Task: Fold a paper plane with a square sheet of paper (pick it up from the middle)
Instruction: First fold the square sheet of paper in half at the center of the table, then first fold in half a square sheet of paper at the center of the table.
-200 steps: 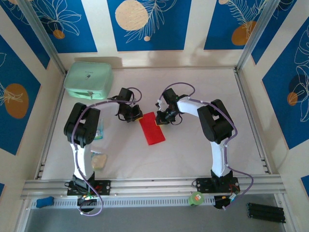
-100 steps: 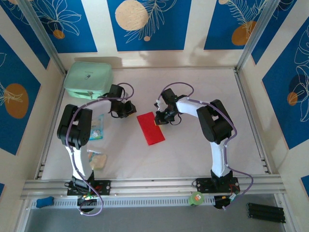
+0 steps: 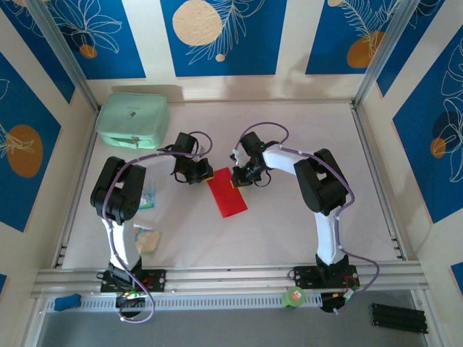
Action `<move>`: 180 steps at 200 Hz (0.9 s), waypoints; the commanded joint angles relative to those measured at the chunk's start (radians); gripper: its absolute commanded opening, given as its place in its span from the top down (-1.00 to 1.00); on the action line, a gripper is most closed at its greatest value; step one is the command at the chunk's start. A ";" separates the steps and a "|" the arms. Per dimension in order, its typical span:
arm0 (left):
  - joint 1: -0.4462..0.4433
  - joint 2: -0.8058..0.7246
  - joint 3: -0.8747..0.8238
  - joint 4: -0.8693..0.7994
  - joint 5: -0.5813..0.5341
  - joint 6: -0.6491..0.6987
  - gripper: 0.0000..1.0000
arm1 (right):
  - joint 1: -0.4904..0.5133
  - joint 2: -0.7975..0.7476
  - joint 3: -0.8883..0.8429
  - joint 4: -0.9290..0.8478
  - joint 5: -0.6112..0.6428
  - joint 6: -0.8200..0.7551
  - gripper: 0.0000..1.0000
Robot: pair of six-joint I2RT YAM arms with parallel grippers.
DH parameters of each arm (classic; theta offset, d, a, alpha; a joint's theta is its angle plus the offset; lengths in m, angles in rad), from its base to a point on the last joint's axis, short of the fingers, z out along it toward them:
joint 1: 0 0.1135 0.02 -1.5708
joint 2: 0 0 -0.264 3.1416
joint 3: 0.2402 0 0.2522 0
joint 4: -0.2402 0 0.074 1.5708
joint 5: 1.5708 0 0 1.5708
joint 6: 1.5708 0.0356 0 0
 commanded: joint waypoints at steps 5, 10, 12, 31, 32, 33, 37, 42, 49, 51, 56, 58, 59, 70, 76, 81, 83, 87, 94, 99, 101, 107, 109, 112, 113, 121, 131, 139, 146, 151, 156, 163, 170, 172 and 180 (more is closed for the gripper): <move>0.004 0.038 0.000 -0.050 -0.034 -0.012 0.83 | 0.016 0.008 0.015 -0.114 -0.033 0.012 0.85; 0.004 0.041 0.000 -0.055 -0.040 -0.013 0.85 | 0.017 -0.009 0.019 -0.106 -0.047 0.028 0.83; 0.004 0.042 0.000 -0.057 -0.042 -0.014 0.86 | 0.017 -0.018 0.020 -0.102 -0.051 0.036 0.83; 0.003 0.047 -0.011 -0.054 -0.053 -0.031 0.87 | 0.022 -0.091 0.023 -0.056 -0.079 0.141 0.72; 0.002 0.047 -0.011 -0.054 -0.053 -0.032 0.87 | 0.023 -0.094 0.022 -0.053 -0.081 0.147 0.72; 0.003 0.047 -0.012 -0.052 -0.053 -0.033 0.87 | 0.023 -0.097 0.021 -0.051 -0.082 0.155 0.71; 0.004 0.045 -0.015 -0.049 -0.053 -0.040 0.87 | 0.024 -0.110 0.018 -0.038 -0.087 0.181 0.68; 0.004 0.044 -0.020 -0.043 -0.053 -0.044 0.87 | 0.029 -0.123 0.012 -0.022 -0.093 0.218 0.65; 0.004 0.041 -0.026 -0.039 -0.055 -0.053 0.87 | 0.036 -0.136 0.003 0.000 -0.107 0.264 0.61; 0.004 0.042 -0.028 -0.037 -0.055 -0.055 0.87 | 0.038 -0.140 0.000 0.006 -0.112 0.278 0.61; 0.003 0.039 -0.031 -0.032 -0.055 -0.061 0.87 | 0.045 -0.145 -0.008 0.020 -0.121 0.311 0.60; 0.003 0.039 -0.033 -0.031 -0.055 -0.063 0.88 | 0.048 -0.147 -0.012 0.023 -0.123 0.325 0.60; 0.002 0.039 -0.034 -0.030 -0.054 -0.064 0.88 | 0.050 -0.147 -0.013 0.026 -0.124 0.332 0.60; 0.002 0.036 -0.041 -0.024 -0.056 -0.074 0.88 | 0.070 -0.150 -0.035 0.058 -0.140 0.400 0.60; 0.002 0.036 -0.043 -0.021 -0.058 -0.080 0.88 | 0.081 -0.148 -0.048 0.078 -0.152 0.431 0.63; 0.002 0.036 -0.046 -0.018 -0.057 -0.085 0.88 | 0.089 -0.147 -0.059 0.097 -0.162 0.456 0.67; 0.002 0.036 -0.047 -0.017 -0.057 -0.086 0.88 | 0.094 -0.145 -0.063 0.104 -0.165 0.462 0.69; 0.002 0.037 -0.049 -0.016 -0.056 -0.089 0.88 | 0.100 -0.139 -0.068 0.118 -0.170 0.477 0.72; 0.002 0.037 -0.052 -0.012 -0.058 -0.095 0.88 | 0.113 -0.131 -0.076 0.135 -0.174 0.498 0.77; 0.002 0.037 -0.053 -0.012 -0.058 -0.098 0.88 | 0.122 -0.124 -0.077 0.145 -0.173 0.509 0.81; 0.002 0.038 -0.054 -0.011 -0.058 -0.099 0.88 | 0.125 -0.121 -0.078 0.149 -0.174 0.512 0.82; 0.001 0.038 -0.058 -0.007 -0.061 -0.102 0.88 | 0.132 -0.111 -0.076 0.153 -0.175 0.519 0.84; 0.002 0.038 -0.058 -0.006 -0.060 -0.102 0.88 | 0.136 -0.106 -0.075 0.155 -0.174 0.520 0.85; 0.002 0.038 -0.060 -0.006 -0.061 -0.104 0.89 | 0.138 -0.100 -0.073 0.156 -0.173 0.522 0.86; 0.002 0.037 -0.060 -0.006 -0.062 -0.105 0.89 | 0.139 -0.098 -0.072 0.156 -0.173 0.522 0.87; 0.002 0.037 -0.064 -0.005 -0.065 -0.110 0.89 | 0.146 -0.083 -0.067 0.157 -0.168 0.526 0.89; 0.002 0.034 -0.070 0.003 -0.068 -0.114 0.89 | 0.149 -0.065 -0.066 0.161 -0.165 0.531 0.92; 0.001 0.031 -0.075 0.008 -0.066 -0.120 0.90 | 0.150 -0.056 -0.070 0.170 -0.164 0.536 0.93; 0.002 0.029 -0.079 0.012 -0.066 -0.125 0.90 | 0.150 -0.051 -0.073 0.179 -0.164 0.539 0.94; 0.002 0.028 -0.081 0.015 -0.065 -0.127 0.90 | 0.150 -0.046 -0.074 0.185 -0.164 0.540 0.94; 0.002 0.027 -0.082 0.016 -0.064 -0.128 0.90 | 0.150 -0.042 -0.074 0.189 -0.162 0.540 0.94; 0.002 0.027 -0.085 0.020 -0.063 -0.130 0.90 | 0.150 -0.036 -0.073 0.193 -0.162 0.540 0.95; 0.002 0.027 -0.088 0.023 -0.062 -0.134 0.90 | 0.150 -0.029 -0.071 0.196 -0.163 0.540 0.95; 0.002 0.027 -0.088 0.023 -0.061 -0.135 0.90 | 0.150 -0.027 -0.070 0.196 -0.164 0.540 0.95; 0.002 0.027 -0.091 0.026 -0.061 -0.138 0.90 | 0.149 -0.017 -0.065 0.197 -0.166 0.540 0.95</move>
